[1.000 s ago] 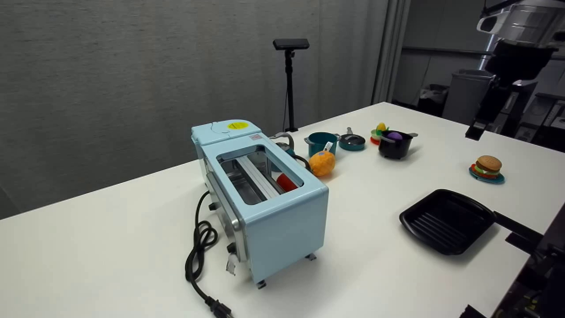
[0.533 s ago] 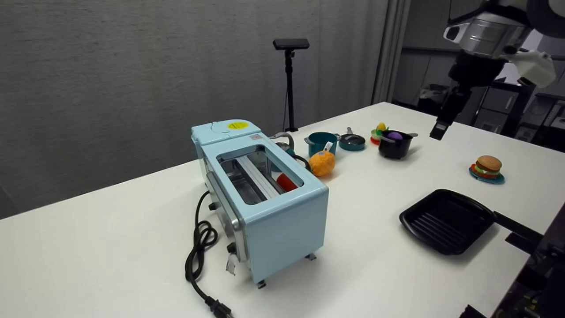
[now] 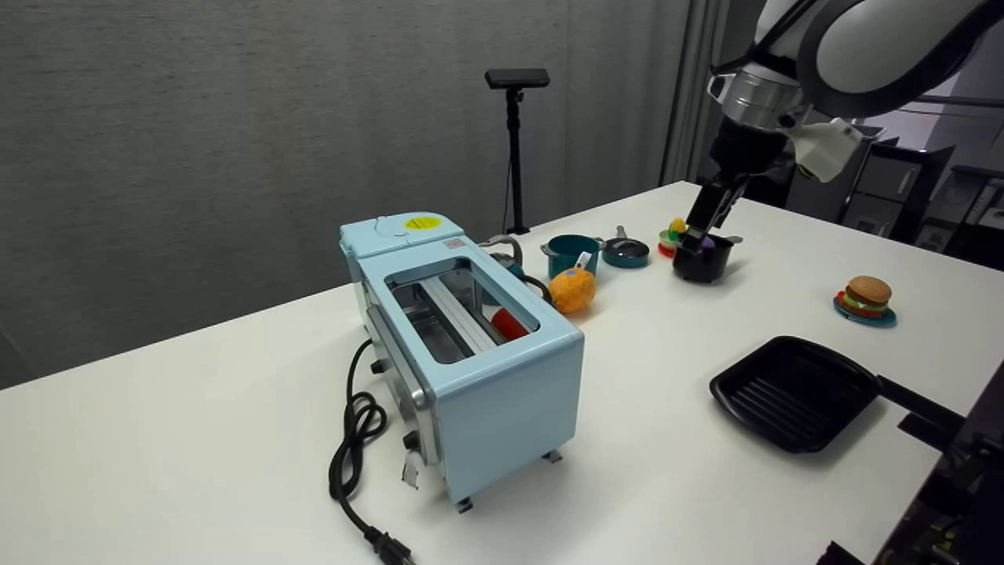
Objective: Move the pineapple plushie closer to the black plate
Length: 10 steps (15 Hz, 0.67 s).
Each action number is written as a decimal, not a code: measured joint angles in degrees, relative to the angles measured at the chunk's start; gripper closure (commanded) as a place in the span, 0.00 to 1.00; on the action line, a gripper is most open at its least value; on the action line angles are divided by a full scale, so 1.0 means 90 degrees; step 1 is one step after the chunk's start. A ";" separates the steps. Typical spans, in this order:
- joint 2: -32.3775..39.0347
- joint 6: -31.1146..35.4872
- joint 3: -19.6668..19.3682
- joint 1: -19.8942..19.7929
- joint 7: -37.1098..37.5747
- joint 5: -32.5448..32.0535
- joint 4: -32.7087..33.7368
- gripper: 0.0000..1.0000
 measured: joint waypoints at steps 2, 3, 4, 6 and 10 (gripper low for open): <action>0.0453 0.0032 0.0042 0.0000 0.0194 -0.0004 0.0417 0.00; 0.0667 0.0035 0.0056 0.0000 0.0285 -0.0008 0.0630 0.00; 0.0878 0.0036 0.0065 0.0000 0.0382 -0.0021 0.0857 0.00; 0.1278 0.0036 0.0073 0.0003 0.0571 -0.0055 0.1317 0.00; 0.2040 0.0035 0.0067 0.0037 0.0935 -0.0133 0.2235 0.00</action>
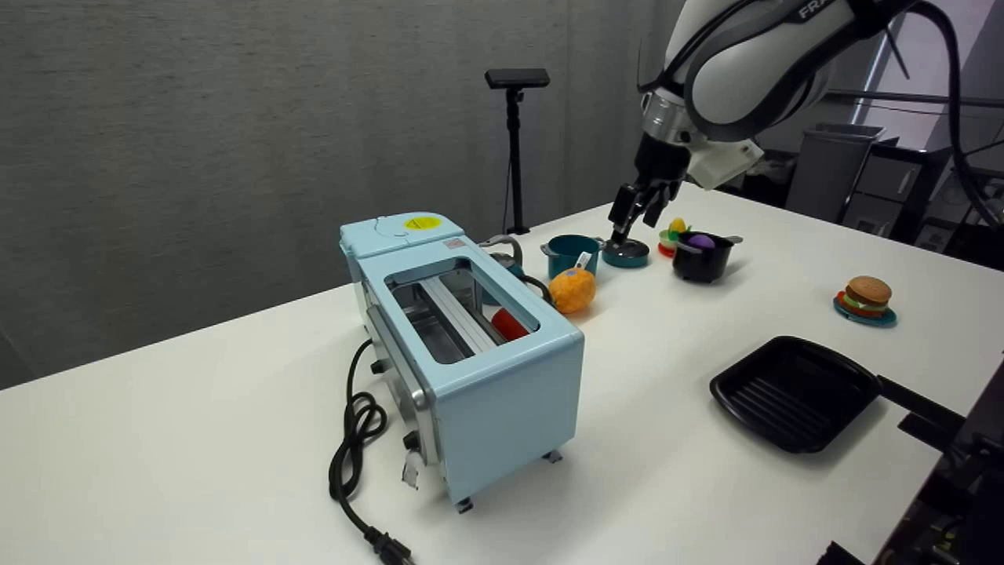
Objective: Move the pineapple plushie closer to the black plate
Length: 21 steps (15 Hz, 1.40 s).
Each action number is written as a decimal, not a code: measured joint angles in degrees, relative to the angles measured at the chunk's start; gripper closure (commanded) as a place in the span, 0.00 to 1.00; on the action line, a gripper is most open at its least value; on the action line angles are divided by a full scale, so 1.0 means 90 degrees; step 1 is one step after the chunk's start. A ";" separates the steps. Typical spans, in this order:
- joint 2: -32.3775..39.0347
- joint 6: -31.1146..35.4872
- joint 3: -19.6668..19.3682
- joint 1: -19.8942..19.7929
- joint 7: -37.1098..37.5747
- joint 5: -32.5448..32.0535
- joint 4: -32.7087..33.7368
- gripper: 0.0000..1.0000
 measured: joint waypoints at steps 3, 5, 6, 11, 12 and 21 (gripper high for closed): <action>0.0600 -0.0011 -0.0057 0.0112 0.0326 -0.0216 0.0672 0.00; 0.0989 -0.0036 -0.0137 0.0227 0.0531 -0.0392 0.1073 0.00; 0.1180 -0.0053 -0.0190 0.0297 0.0622 -0.0463 0.1260 0.00; 0.2114 -0.0346 -0.0430 0.0603 0.0896 -0.0682 0.2146 0.00; 0.2270 -0.0427 -0.0454 0.0644 0.0905 -0.0682 0.2311 0.00; 0.3243 -0.1080 -0.0572 0.0787 0.0911 -0.0683 0.3545 0.00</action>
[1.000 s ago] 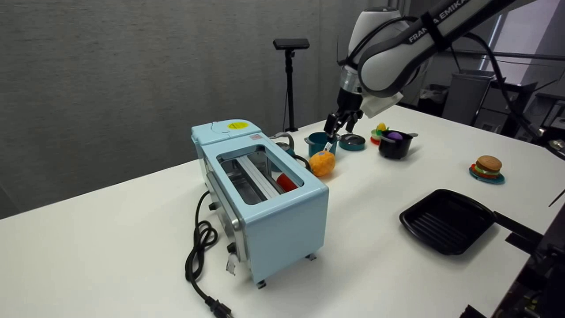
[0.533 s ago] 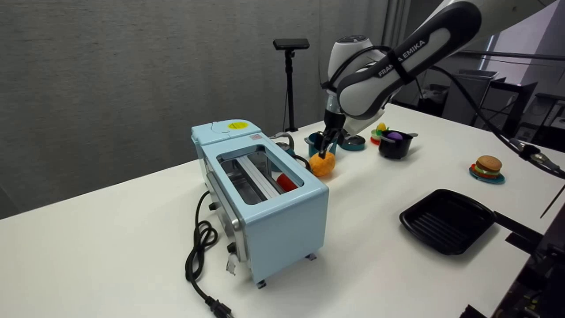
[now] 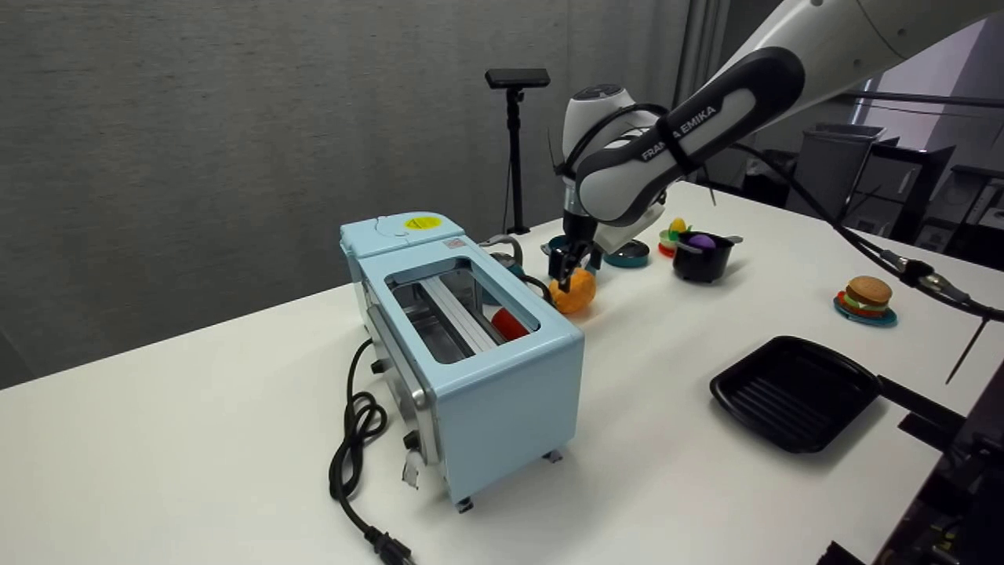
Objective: Move the pineapple plushie closer to the black plate
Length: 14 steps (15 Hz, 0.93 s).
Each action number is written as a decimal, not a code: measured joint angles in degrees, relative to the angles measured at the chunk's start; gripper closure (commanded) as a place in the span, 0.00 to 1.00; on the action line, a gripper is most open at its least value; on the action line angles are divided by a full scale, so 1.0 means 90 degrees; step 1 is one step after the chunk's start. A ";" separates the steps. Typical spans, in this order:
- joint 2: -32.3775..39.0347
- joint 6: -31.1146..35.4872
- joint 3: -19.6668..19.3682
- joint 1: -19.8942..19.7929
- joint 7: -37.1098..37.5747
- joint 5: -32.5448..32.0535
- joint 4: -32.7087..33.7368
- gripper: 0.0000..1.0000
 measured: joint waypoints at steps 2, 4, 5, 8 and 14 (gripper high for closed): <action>0.0172 -0.0099 -0.0021 0.0001 0.0000 0.0000 0.0222 0.00; 0.0329 -0.0157 -0.0041 0.0001 0.0000 0.0000 0.0420 0.26; 0.0402 -0.0194 -0.0057 0.0003 0.0000 -0.0001 0.0511 0.27; 0.0576 -0.0325 -0.0099 0.0003 0.0000 -0.0001 0.0757 0.49; 0.0671 -0.0412 -0.0155 0.0003 0.0000 -0.0001 0.1007 0.92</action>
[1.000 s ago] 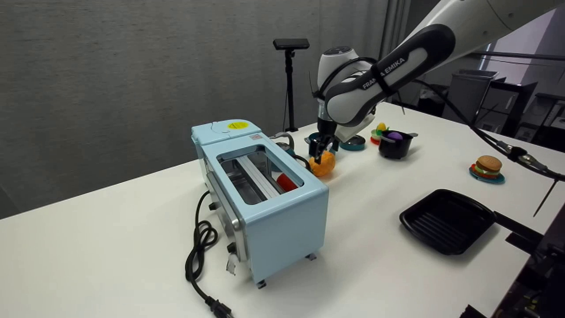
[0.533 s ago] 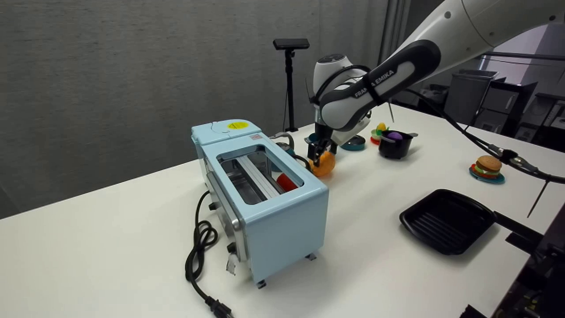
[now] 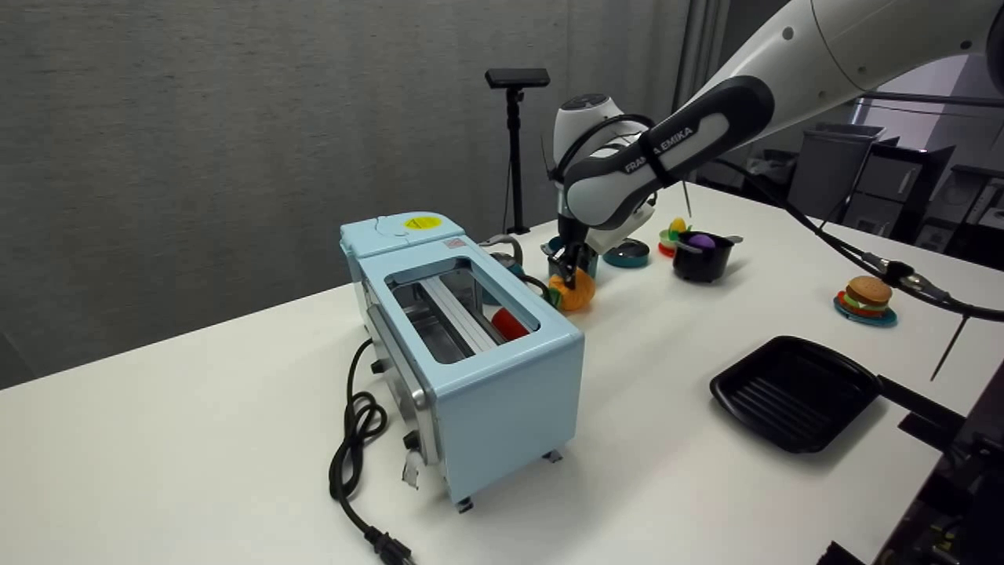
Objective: Move the pineapple plushie closer to the black plate
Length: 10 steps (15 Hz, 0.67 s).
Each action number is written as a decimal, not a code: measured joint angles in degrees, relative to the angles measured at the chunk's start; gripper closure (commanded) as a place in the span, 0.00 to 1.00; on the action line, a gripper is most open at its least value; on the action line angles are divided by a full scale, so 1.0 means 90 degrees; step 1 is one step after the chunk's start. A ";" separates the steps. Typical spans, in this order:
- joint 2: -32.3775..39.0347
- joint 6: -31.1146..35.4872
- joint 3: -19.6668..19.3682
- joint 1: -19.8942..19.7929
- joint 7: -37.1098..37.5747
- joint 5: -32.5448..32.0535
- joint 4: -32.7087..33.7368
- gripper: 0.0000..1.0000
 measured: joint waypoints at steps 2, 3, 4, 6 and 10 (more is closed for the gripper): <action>-0.0003 0.0000 -0.0047 0.0002 0.0091 0.0000 0.0035 0.98; -0.0012 0.0000 -0.0089 0.0007 0.0186 0.0000 0.0041 1.00; -0.0028 -0.0012 -0.0124 0.0012 0.0295 0.0000 0.0041 0.97; -0.0085 -0.0099 -0.0175 0.0017 0.0538 0.0000 0.0028 0.97; -0.0430 -0.0148 -0.0195 0.0018 0.0892 0.0000 -0.0269 0.97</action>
